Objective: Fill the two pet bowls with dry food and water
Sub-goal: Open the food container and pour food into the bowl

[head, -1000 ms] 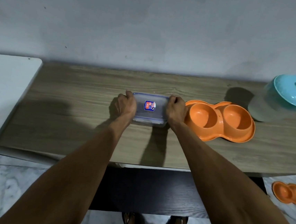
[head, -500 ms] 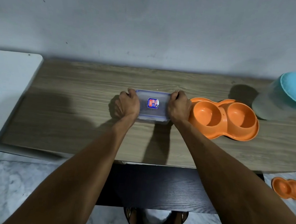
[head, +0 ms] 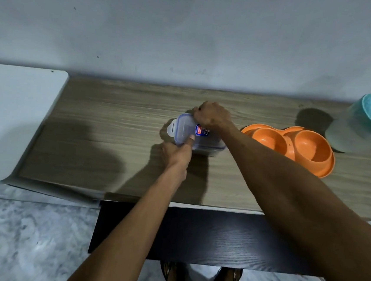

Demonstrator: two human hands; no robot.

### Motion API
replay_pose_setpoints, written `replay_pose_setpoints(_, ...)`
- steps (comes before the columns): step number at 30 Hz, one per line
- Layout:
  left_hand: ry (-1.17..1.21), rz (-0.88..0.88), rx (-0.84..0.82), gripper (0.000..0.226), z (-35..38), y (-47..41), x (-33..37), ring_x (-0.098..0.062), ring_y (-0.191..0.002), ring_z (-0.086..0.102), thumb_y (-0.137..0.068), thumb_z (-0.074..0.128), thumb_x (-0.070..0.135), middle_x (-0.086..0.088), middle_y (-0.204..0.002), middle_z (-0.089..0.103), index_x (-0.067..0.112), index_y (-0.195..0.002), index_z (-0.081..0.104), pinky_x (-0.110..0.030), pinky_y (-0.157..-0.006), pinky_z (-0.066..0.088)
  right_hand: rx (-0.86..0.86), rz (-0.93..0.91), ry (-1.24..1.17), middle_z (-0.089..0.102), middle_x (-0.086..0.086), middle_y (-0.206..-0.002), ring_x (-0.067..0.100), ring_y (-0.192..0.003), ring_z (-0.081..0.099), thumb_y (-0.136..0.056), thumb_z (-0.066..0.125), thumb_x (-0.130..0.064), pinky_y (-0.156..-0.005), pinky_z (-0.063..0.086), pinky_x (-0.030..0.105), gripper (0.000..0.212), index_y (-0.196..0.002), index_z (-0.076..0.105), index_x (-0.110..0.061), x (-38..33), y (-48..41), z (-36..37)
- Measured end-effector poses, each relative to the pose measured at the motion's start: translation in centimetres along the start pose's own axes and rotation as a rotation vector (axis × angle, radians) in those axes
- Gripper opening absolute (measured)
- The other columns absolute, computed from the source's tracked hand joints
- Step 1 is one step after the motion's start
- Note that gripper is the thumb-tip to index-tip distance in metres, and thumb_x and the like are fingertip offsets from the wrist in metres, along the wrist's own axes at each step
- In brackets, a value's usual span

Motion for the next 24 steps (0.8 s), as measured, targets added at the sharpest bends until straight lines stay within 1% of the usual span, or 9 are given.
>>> replay_pose_setpoints(2, 0.115, -0.062, -0.049, 0.034, 0.4, -0.1, -0.1, -0.029, -0.108, 0.065, -0.083, 0.077, 0.024, -0.011, -0.117, 0.066, 0.021, -0.097, 0.047, -0.045, -0.097, 0.053, -0.044, 0.017, 0.021, 0.063, 0.018, -0.131, 0.036, -0.114, 0.059, -0.094, 0.037, -0.052, -0.084, 0.04, 0.039, 0.055, -0.118, 0.066, -0.011, 0.1, -0.5, 0.1)
replay_pose_setpoints(3, 0.156, -0.081, -0.053, 0.033, 0.5, -0.1, -0.1, -0.03, -0.109, 0.065, -0.083, 0.077, 0.02, -0.013, -0.118, 0.066, 0.021, -0.098, 0.048, -0.046, -0.099, 0.052, -0.067, 0.026, 0.036, 0.061, 0.017, -0.133, 0.036, -0.117, 0.058, -0.094, 0.037, -0.053, -0.083, 0.038, 0.039, 0.056, -0.12, 0.065, -0.012, 0.1, -0.8, 0.1)
replay_pose_setpoints(6, 0.302, -0.112, -0.045, 0.049, 0.8, 0.3, 0.0, -0.032, -0.112, 0.063, -0.083, 0.075, 0.007, -0.016, -0.124, 0.063, 0.011, -0.123, 0.048, -0.051, -0.099, 0.052, -0.119, 0.046, 0.073, 0.058, 0.017, -0.138, 0.035, -0.121, 0.056, -0.092, 0.035, -0.055, -0.085, 0.037, 0.039, 0.06, -0.125, 0.063, -0.014, 0.1, -1.2, 0.4)
replay_pose_setpoints(9, 0.408, -0.173, -0.059, 0.055, 1.1, 0.9, 0.1, -0.03, -0.109, 0.062, -0.083, 0.071, -0.005, -0.013, -0.121, 0.063, 0.009, -0.13, 0.047, -0.054, -0.098, 0.051, -0.043, 0.058, 0.056, 0.065, 0.018, -0.127, 0.035, -0.113, 0.06, -0.091, 0.037, -0.057, -0.08, 0.037, 0.037, 0.058, -0.113, 0.068, -0.013, 0.2, -1.5, 0.6)
replay_pose_setpoints(13, 0.482, -0.209, -0.023, 0.059, 1.6, 1.0, -0.1, -0.03, -0.111, 0.062, -0.082, 0.071, -0.005, -0.013, -0.122, 0.062, 0.01, -0.132, 0.045, -0.053, -0.099, 0.051, 0.011, 0.051, 0.049, 0.069, 0.017, -0.114, 0.035, -0.103, 0.062, -0.091, 0.037, -0.058, -0.076, 0.037, 0.036, 0.056, -0.1, 0.07, -0.013, 0.1, -1.2, 0.7)
replay_pose_setpoints(16, 0.468, -0.158, 0.008, 0.054, 2.0, 1.1, -0.6, -0.026, -0.109, 0.063, -0.084, 0.069, -0.003, -0.014, -0.126, 0.063, 0.008, -0.131, 0.045, -0.044, -0.103, 0.051, 0.016, 0.06, 0.032, 0.07, 0.017, -0.11, 0.035, -0.101, 0.063, -0.09, 0.037, -0.057, -0.079, 0.04, 0.037, 0.055, -0.097, 0.07, -0.014, 0.0, -1.1, 0.7)
replay_pose_setpoints(19, 0.473, -0.08, 0.024, 0.051, 2.3, 1.1, -0.9, -0.023, -0.1, 0.061, -0.086, 0.066, -0.005, -0.015, -0.125, 0.061, 0.008, -0.128, 0.04, -0.043, -0.101, 0.051, 0.026, 0.055, 0.022, 0.071, 0.016, -0.104, 0.034, -0.097, 0.064, -0.09, 0.037, -0.057, -0.083, 0.044, 0.038, 0.054, -0.091, 0.07, -0.014, -0.1, -1.0, 0.8)
replay_pose_setpoints(21, 0.426, -0.039, 0.03, 0.054, 2.3, 1.0, -1.0, -0.022, -0.101, 0.061, -0.087, 0.066, -0.002, -0.014, -0.127, 0.06, 0.01, -0.132, 0.039, -0.041, -0.101, 0.051, 0.034, 0.053, 0.004, 0.071, 0.016, -0.1, 0.033, -0.093, 0.064, -0.09, 0.038, -0.058, -0.085, 0.046, 0.038, 0.053, -0.085, 0.068, -0.015, -0.1, -0.9, 0.9)
replay_pose_setpoints(24, 0.322, 0.012, 0.005, 0.056, 2.0, 0.8, -1.1, -0.021, -0.104, 0.061, -0.088, 0.067, 0.002, -0.012, -0.129, 0.061, 0.012, -0.136, 0.042, -0.037, -0.101, 0.05, 0.061, 0.045, -0.055, 0.069, 0.015, -0.108, 0.033, -0.099, 0.062, -0.088, 0.042, -0.057, -0.089, 0.044, 0.042, 0.053, -0.097, 0.067, -0.012, -0.2, -0.2, 0.6)
Point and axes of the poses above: each hand's wrist, its own y-axis away from the middle knuckle, its own z-axis out of the palm, x = y × z, the point moved 1 cm from there along -y, towards the middle knuckle
